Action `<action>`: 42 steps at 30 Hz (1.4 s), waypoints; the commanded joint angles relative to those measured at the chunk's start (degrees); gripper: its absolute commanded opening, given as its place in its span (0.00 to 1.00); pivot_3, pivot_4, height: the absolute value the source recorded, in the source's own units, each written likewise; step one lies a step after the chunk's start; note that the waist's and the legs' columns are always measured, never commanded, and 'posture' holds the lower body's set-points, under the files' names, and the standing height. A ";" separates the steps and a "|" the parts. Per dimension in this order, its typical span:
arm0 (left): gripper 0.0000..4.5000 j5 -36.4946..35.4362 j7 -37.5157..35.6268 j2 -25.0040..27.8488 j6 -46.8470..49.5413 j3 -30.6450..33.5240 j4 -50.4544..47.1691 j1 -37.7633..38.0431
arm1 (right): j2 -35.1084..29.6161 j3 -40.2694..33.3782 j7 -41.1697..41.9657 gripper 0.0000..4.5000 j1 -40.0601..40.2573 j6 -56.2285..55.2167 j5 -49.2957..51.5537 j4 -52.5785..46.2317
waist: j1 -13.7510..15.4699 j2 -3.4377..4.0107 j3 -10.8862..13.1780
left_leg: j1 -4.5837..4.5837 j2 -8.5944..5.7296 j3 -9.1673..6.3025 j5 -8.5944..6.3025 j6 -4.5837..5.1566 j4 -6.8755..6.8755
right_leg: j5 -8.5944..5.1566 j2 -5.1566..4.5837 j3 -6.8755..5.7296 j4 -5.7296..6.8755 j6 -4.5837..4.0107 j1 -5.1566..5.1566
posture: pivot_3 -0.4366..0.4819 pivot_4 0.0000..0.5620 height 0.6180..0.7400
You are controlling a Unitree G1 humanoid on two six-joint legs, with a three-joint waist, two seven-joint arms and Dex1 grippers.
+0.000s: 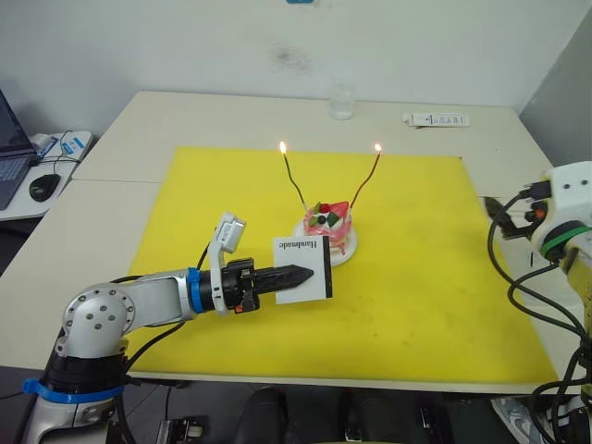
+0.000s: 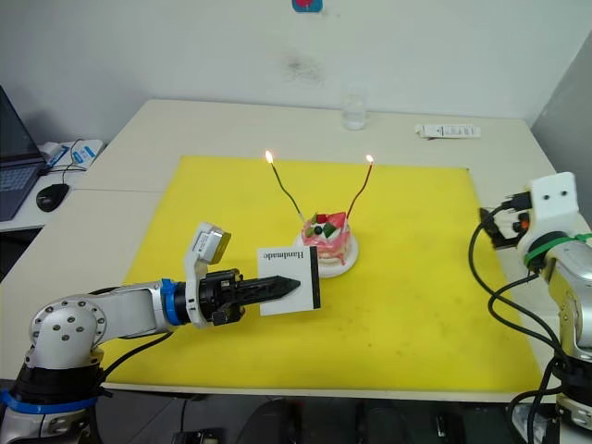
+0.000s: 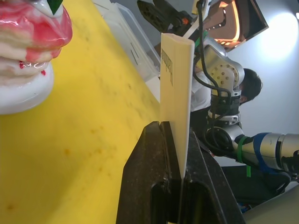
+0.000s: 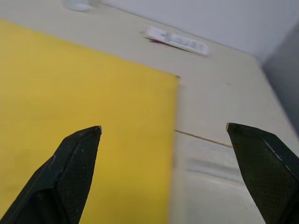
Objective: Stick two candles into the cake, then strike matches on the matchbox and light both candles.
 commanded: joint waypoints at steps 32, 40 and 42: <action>0.00 -22.94 38.19 -2.70 -3.36 -14.77 8.41 -0.29 | -12.36 12.75 34.73 1.00 2.68 -6.74 20.80 -16.53 | 0.45 -0.02 0.02 | 0.03 -0.03 -0.09 -0.04 0.07 0.05 | -0.02 -0.06 -0.04 -0.01 0.04 0.06 | 0.48 0.27 1.00; 0.13 -22.94 40.04 -1.47 -1.44 -14.46 8.10 1.49 | -11.67 12.81 33.49 1.00 2.40 -6.32 21.37 -16.23 | 0.43 -0.02 0.02 | 0.05 -0.02 -0.08 -0.04 0.07 0.05 | -0.02 -0.05 -0.03 0.00 0.04 0.07 | 0.48 0.27 1.00; 0.23 -22.94 40.43 -1.65 -1.67 -13.93 7.97 1.83 | -11.65 12.75 33.41 1.00 2.47 -6.32 21.37 -16.17 | 0.44 -0.02 0.02 | 0.05 -0.02 -0.08 -0.04 0.07 0.05 | -0.02 -0.05 -0.03 0.00 0.04 0.07 | 0.48 0.27 1.00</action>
